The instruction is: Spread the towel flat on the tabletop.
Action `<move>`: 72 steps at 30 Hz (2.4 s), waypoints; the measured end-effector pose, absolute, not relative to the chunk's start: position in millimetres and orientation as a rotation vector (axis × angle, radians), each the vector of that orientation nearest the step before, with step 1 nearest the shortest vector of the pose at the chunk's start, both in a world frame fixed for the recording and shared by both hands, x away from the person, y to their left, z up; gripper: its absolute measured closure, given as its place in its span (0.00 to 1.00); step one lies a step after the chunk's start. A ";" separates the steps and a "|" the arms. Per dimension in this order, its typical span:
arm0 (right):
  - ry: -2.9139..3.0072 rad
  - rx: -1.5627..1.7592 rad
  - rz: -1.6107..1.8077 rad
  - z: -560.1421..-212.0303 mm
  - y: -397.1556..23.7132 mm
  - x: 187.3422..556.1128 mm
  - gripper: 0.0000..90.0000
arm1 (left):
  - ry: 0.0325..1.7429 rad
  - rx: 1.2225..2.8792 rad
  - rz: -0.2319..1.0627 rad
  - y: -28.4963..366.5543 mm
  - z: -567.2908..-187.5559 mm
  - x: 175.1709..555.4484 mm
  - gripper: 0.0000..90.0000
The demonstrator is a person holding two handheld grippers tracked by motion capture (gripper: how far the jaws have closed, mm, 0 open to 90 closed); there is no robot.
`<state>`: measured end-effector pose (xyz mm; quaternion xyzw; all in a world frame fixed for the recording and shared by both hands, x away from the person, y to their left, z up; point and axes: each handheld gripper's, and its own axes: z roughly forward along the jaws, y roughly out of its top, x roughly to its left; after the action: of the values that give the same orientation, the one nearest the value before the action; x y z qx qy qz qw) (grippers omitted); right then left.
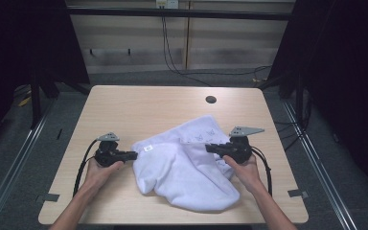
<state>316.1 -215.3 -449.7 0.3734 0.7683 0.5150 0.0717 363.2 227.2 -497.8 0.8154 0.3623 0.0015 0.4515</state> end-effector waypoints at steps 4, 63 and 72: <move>2.245 1.131 1.573 -438.6 -227.1 316.6 0.98 | 0.877 1.940 0.063 231.9 -477.8 356.9 0.95; 2.415 1.192 1.398 -453.0 -264.5 192.9 0.72 | 0.659 2.055 -0.131 207.8 -468.4 264.2 0.80; 2.516 1.257 1.221 -485.5 -244.5 245.6 0.69 | 0.744 2.163 -0.205 182.2 -499.9 299.4 0.70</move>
<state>245.6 -244.5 -485.5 0.4099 0.8199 0.3978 0.0379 299.4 182.2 -499.9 0.8590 0.2955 -0.0813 0.4101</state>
